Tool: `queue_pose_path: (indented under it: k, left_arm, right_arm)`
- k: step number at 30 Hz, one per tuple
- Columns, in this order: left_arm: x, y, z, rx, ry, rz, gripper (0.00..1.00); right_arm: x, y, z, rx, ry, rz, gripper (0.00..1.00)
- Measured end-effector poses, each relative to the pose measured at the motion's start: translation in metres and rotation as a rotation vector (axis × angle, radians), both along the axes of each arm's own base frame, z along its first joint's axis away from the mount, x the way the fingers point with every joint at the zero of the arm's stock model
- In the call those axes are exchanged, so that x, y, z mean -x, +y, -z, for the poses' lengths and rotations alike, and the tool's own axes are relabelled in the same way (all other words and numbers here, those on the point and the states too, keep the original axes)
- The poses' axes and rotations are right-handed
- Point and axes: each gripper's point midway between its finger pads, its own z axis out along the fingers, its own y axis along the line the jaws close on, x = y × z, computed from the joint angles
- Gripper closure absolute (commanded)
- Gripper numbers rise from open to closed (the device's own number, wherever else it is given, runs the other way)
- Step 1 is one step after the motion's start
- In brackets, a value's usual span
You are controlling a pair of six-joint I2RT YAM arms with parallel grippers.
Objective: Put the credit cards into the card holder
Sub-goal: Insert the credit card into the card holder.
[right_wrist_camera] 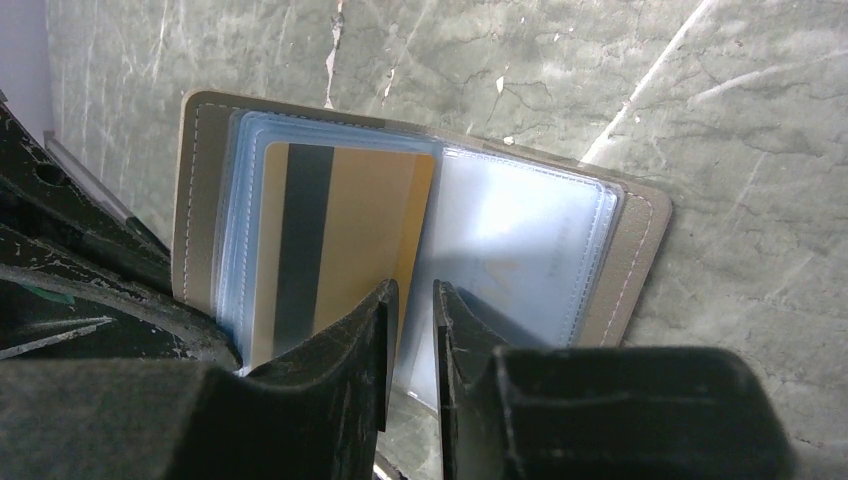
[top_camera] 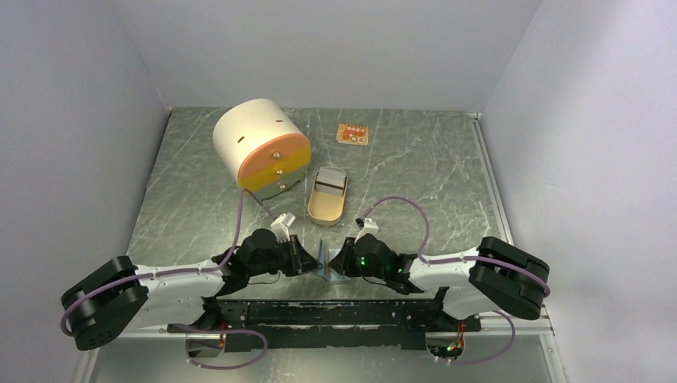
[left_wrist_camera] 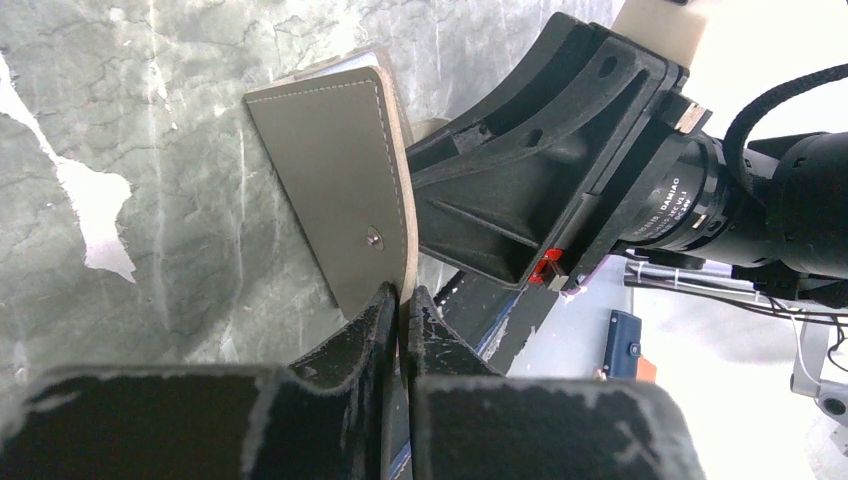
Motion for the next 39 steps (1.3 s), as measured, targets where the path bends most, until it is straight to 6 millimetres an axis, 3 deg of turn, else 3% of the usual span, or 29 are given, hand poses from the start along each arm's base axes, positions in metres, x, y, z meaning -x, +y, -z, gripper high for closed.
queue_pose_path:
  k: [20,28,33,36,39]
  left_arm:
    - [-0.006,-0.009,0.002,-0.053,0.084,-0.022,0.91]
    - [-0.008,-0.005,0.006,-0.074,0.097,-0.051,0.91]
    - [-0.006,0.005,0.023,-0.147,0.131,-0.075,0.91]
    - [-0.005,0.008,0.031,-0.175,0.146,-0.077,0.91]
    - [-0.004,0.009,0.034,-0.196,0.152,-0.074,0.91]
  right_arm:
    - [-0.001,-0.006,-0.002,0.014,-0.006,0.016,0.71]
    - [-0.001,-0.018,-0.008,0.043,-0.013,0.046,0.57]
    - [-0.005,-0.028,-0.031,0.025,-0.051,0.081,0.49]
    - [-0.008,-0.027,-0.047,-0.011,-0.078,0.09,0.51]
    - [-0.01,-0.025,-0.049,-0.009,-0.08,0.092,0.63]
